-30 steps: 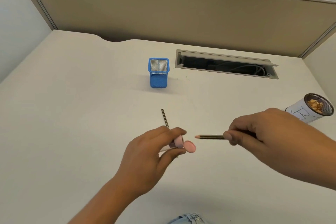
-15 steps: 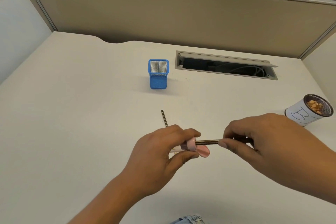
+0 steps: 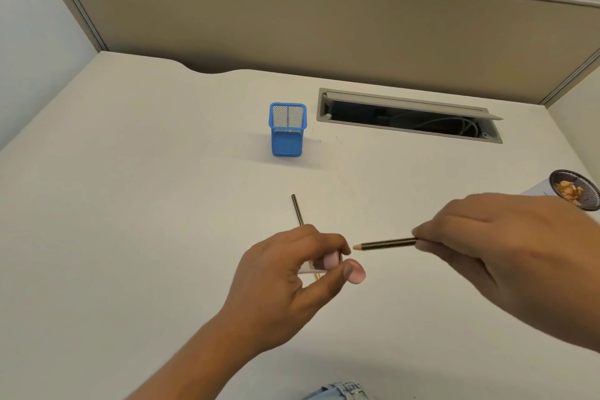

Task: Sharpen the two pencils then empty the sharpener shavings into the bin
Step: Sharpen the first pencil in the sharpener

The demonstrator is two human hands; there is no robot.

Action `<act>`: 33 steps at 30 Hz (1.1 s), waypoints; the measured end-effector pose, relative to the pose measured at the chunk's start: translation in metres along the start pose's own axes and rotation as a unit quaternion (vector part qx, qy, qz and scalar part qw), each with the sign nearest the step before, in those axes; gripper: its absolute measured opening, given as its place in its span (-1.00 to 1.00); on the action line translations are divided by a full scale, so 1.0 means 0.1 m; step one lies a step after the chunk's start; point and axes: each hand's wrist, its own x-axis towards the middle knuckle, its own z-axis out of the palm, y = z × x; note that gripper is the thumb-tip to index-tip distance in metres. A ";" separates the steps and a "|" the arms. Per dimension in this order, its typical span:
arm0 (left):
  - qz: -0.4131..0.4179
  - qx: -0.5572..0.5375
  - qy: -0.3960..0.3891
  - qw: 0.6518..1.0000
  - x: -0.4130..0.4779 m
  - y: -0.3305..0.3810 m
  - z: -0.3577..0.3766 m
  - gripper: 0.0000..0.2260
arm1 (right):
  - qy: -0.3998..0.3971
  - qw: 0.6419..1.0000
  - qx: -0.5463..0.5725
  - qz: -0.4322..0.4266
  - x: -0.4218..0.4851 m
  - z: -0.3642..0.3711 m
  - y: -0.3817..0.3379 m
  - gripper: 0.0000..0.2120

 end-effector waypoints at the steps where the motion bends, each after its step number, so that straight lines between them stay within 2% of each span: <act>1: 0.001 0.003 -0.002 1.000 0.00 0.00 0.01 -0.88 | -0.007 1.000 0.000 -0.007 -0.01 0.01 -0.01 -0.72; 8: 0.003 -0.007 -0.003 1.000 0.00 0.03 0.04 -0.80 | -0.013 0.999 0.036 -0.003 -0.02 0.03 -0.06 -0.80; 13: 0.018 -0.011 0.011 1.000 0.01 0.05 0.07 -0.94 | -0.014 0.999 0.034 0.008 -0.04 0.06 -0.13 -0.80; 17: 0.026 -0.012 0.005 1.000 0.01 0.08 0.08 -0.89 | -0.040 0.997 0.071 0.015 -0.11 0.13 -0.18 -0.92; 19: 0.022 -0.004 0.009 1.000 0.00 0.06 0.08 -0.88 | -0.062 0.993 0.092 0.030 -0.13 0.12 -0.15 -0.77; 21: 0.016 -0.003 0.022 1.000 -0.01 0.04 0.07 -0.88 | -0.053 0.995 0.074 0.033 -0.12 0.08 -0.09 -0.74; 23: 0.003 -0.007 0.030 1.000 -0.01 0.03 0.05 -0.89 | -0.027 0.999 0.014 0.017 -0.12 0.04 -0.02 -0.81; 26: -0.009 -0.024 0.009 1.000 0.01 0.03 0.01 -0.88 | -0.003 0.999 -0.028 -0.015 -0.12 0.02 0.04 -0.79; 30: -0.021 -0.056 -0.035 0.998 0.01 0.03 -0.02 -0.74 | 0.024 0.996 -0.072 -0.048 -0.13 0.04 0.00 -0.78; 33: -0.022 -0.058 -0.038 0.997 0.03 0.04 -0.03 -0.63 | 0.023 0.997 -0.053 -0.046 -0.16 0.02 -0.03 -0.69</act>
